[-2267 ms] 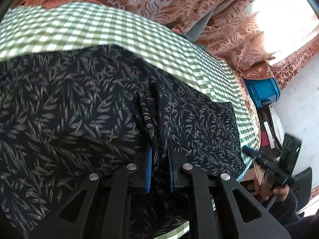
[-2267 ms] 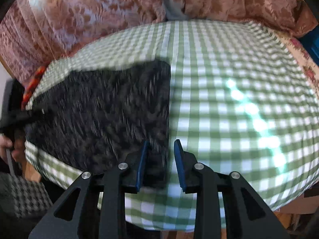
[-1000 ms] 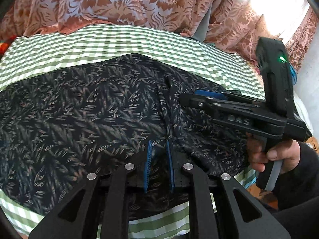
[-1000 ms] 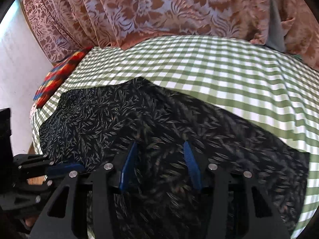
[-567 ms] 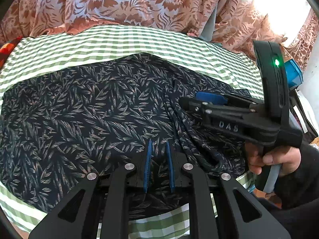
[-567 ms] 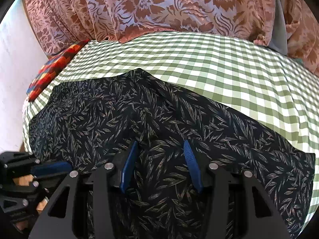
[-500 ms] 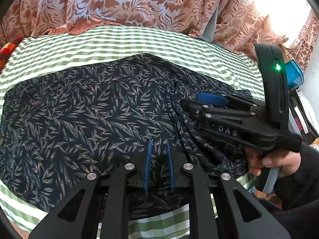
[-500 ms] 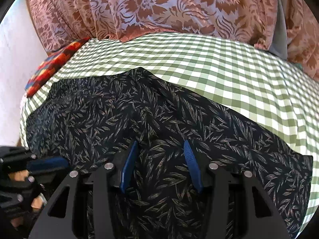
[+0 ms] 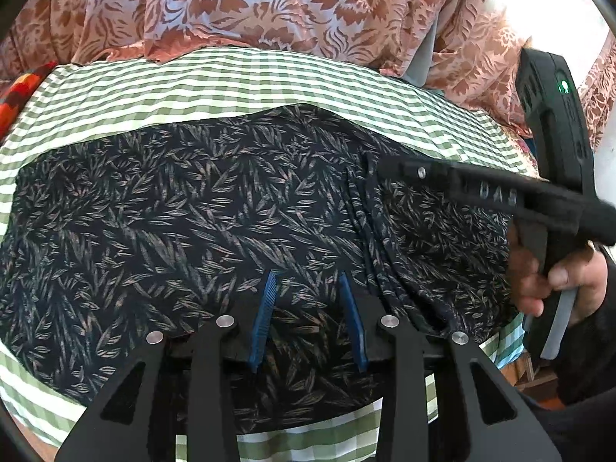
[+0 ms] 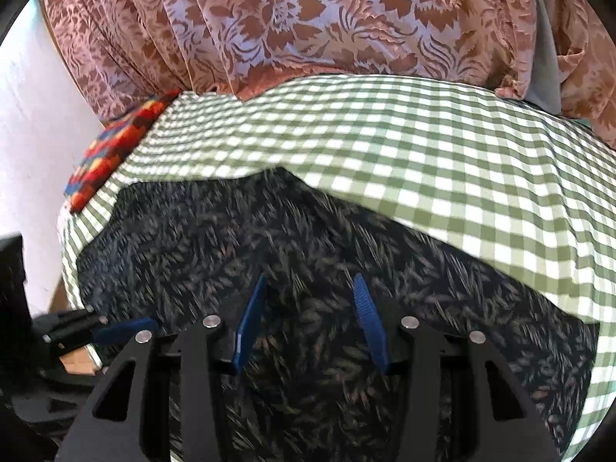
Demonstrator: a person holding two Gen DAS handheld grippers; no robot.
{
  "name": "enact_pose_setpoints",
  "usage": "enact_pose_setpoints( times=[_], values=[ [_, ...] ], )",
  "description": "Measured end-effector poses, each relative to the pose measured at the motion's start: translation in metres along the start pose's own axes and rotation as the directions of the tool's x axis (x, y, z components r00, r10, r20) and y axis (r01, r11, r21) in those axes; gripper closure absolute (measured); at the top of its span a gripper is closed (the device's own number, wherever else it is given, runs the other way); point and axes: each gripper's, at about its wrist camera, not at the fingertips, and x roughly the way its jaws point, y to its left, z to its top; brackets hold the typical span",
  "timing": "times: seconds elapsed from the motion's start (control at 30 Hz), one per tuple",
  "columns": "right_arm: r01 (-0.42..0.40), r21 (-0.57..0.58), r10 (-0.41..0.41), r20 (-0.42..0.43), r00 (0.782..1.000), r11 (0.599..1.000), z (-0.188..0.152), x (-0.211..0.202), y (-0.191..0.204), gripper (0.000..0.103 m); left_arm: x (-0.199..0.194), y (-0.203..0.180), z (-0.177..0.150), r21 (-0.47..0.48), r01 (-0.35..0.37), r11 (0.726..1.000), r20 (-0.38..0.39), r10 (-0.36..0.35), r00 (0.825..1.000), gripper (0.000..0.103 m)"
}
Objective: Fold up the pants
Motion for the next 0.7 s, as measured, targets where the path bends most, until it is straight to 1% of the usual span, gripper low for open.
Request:
enact_pose_setpoints(
  times=[0.1,0.23,0.3,0.4,0.47,0.53,0.57,0.6,0.67,0.7],
  values=[
    [-0.025,-0.008,0.025,0.000,1.000,1.000,0.012,0.008,0.005,0.058,-0.007,0.012,0.001,-0.028,-0.014,1.000,0.014,0.015,1.000,0.069],
    [-0.036,0.004,0.036,-0.013,0.999,0.999,0.031,0.035,0.010,0.058,-0.021,0.039,-0.002,-0.109,-0.013,0.994,0.029,0.017,0.999,0.069],
    [-0.025,0.010,0.026,-0.027,0.999,1.000,0.038,0.047,0.010,0.059,-0.029,0.052,-0.004,-0.146,-0.015,0.989,0.042,0.021,0.999,0.069],
    [0.028,0.007,-0.028,-0.060,0.998,1.000,0.049,0.075,0.009,0.060,-0.041,0.071,-0.009,-0.214,0.002,0.977,0.062,0.011,0.998,0.069],
    [0.045,-0.004,-0.045,-0.049,0.998,0.999,0.052,0.081,0.008,0.060,-0.048,0.082,-0.012,-0.251,0.000,0.968,0.072,0.019,0.997,0.069],
    [0.048,0.004,-0.048,-0.043,0.998,0.999,0.054,0.085,0.006,0.060,-0.061,0.095,-0.016,-0.297,0.022,0.955,0.094,0.006,0.996,0.069],
    [0.044,0.005,-0.044,-0.039,0.998,0.999,0.054,0.086,0.005,0.059,-0.067,0.100,-0.018,-0.314,0.025,0.949,0.104,0.008,0.995,0.069],
    [0.043,0.000,-0.043,-0.036,0.998,0.999,0.054,0.086,0.004,0.059,-0.076,0.109,-0.022,-0.346,0.028,0.938,0.120,0.015,0.993,0.069],
    [0.049,-0.017,-0.050,-0.024,0.998,0.999,0.052,0.085,0.006,0.059,-0.091,0.128,-0.028,-0.409,0.035,0.912,0.142,0.025,0.990,0.069],
    [0.055,-0.022,-0.055,-0.019,0.998,0.998,0.051,0.084,0.007,0.059,-0.100,0.141,-0.033,-0.455,0.039,0.890,0.156,0.036,0.987,0.069]
  ],
)
